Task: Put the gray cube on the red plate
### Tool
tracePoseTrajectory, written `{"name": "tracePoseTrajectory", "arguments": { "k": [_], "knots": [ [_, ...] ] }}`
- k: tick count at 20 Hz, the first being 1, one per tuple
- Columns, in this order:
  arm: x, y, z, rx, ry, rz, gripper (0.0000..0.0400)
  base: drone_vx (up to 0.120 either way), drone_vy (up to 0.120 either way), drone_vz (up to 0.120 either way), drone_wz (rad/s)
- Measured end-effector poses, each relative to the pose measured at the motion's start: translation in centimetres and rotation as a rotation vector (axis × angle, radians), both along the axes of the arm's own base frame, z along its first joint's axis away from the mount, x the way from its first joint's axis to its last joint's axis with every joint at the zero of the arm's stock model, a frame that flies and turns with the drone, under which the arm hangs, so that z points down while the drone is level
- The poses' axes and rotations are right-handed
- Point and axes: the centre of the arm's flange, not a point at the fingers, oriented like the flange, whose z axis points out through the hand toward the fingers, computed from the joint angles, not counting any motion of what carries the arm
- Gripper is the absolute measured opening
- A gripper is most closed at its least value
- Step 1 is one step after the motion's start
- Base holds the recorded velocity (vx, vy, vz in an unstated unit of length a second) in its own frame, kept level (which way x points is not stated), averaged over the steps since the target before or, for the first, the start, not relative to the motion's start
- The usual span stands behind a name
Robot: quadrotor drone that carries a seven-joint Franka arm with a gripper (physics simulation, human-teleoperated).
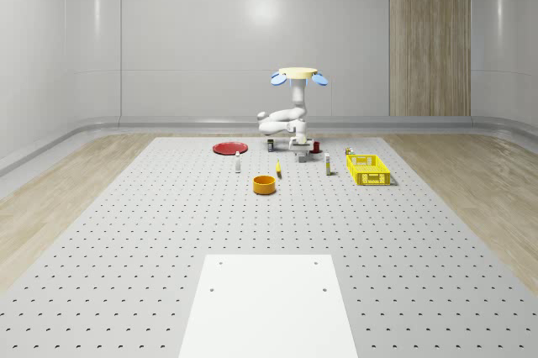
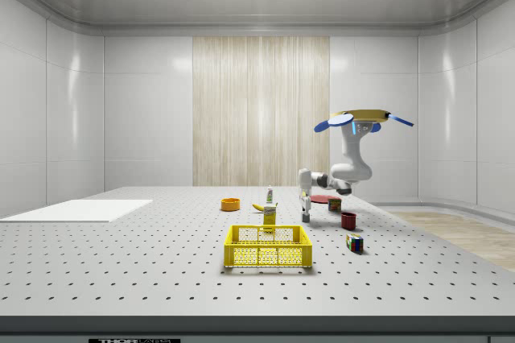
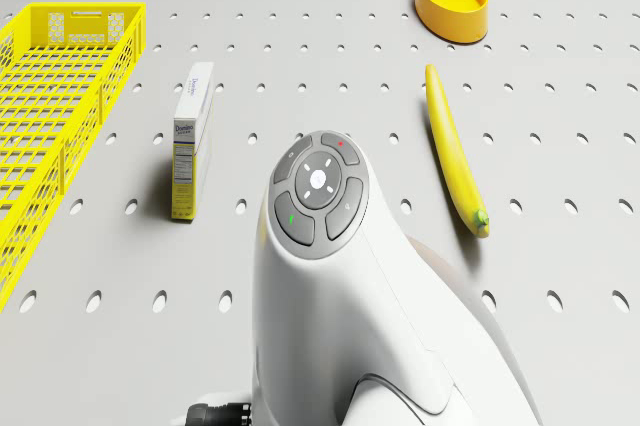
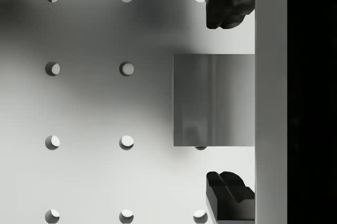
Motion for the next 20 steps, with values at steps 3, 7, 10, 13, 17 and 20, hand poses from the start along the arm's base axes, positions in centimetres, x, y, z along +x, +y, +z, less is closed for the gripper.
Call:
{"name": "tracePoseTrajectory", "arguments": {
  "k": [3,7,10,13,17,20],
  "knots": [
    [0.0,0.0,0.7,0.0,0.0,0.0,0.04,0.0,0.0,0.0,0.0],
    [0.7,0.0,1.2,0.0,0.0,0.0,0.04,0.0,0.0,0.0,0.0],
    [1.0,0.0,1.7,0.0,0.0,0.0,0.04,0.0,0.0,0.0,0.0],
    [1.2,0.0,2.0,0.0,0.0,0.0,0.04,0.0,0.0,0.0,0.0],
    [0.9,0.0,2.2,0.0,0.0,0.0,0.04,0.0,0.0,0.0,0.0],
    [0.8,0.0,2.3,0.0,0.0,0.0,0.0358,0.0,0.0,0.0,0.0]
  ]
}}
